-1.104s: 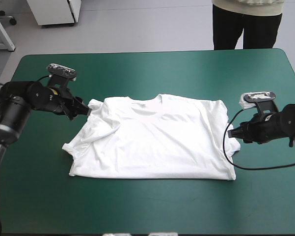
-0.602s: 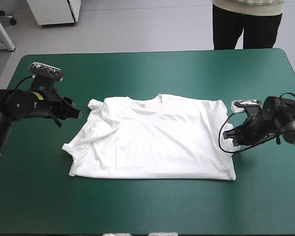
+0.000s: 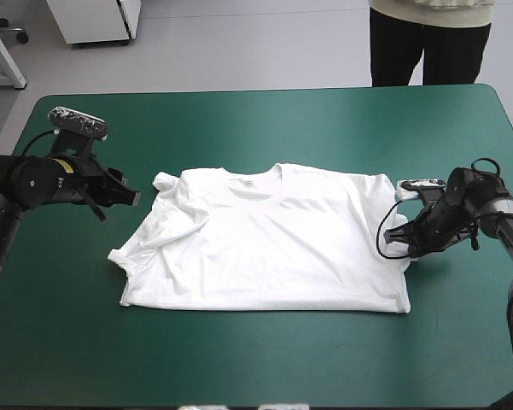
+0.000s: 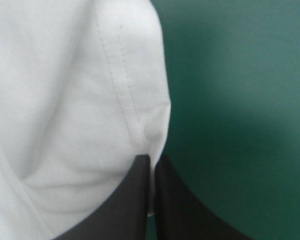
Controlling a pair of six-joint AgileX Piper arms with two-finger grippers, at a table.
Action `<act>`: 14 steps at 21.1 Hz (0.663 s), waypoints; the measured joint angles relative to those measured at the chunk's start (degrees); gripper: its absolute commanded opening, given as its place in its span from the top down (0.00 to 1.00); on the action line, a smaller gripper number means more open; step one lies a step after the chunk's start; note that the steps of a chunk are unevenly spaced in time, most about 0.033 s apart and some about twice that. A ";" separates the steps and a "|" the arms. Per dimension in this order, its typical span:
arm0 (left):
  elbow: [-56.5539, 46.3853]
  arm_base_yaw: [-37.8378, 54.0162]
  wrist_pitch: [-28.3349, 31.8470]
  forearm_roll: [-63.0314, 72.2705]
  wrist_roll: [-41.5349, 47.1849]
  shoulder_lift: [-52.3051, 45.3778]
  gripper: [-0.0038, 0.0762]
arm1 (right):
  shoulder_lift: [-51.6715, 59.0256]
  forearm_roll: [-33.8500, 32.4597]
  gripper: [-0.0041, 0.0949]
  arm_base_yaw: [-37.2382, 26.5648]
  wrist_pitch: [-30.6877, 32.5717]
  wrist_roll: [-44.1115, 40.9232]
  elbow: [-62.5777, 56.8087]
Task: Fold the cloth
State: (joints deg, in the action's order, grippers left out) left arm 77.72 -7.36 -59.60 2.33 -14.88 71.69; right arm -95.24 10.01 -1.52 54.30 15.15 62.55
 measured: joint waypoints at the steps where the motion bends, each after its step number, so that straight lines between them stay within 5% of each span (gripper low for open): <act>1: 0.00 0.00 0.07 0.00 0.00 0.00 0.49 | 0.55 0.07 0.97 0.00 0.00 -0.07 -0.02; 9: 0.00 0.00 0.43 -0.05 0.00 0.00 0.49 | 11.22 2.66 0.97 0.27 3.79 0.41 -0.06; 14: 0.00 0.00 0.94 -0.05 0.00 0.00 0.49 | 13.12 8.46 0.97 8.39 5.27 2.24 -0.13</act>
State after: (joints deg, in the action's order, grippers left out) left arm 77.72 -7.36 -58.66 2.28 -14.88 71.69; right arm -82.12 18.47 6.87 59.56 17.39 62.42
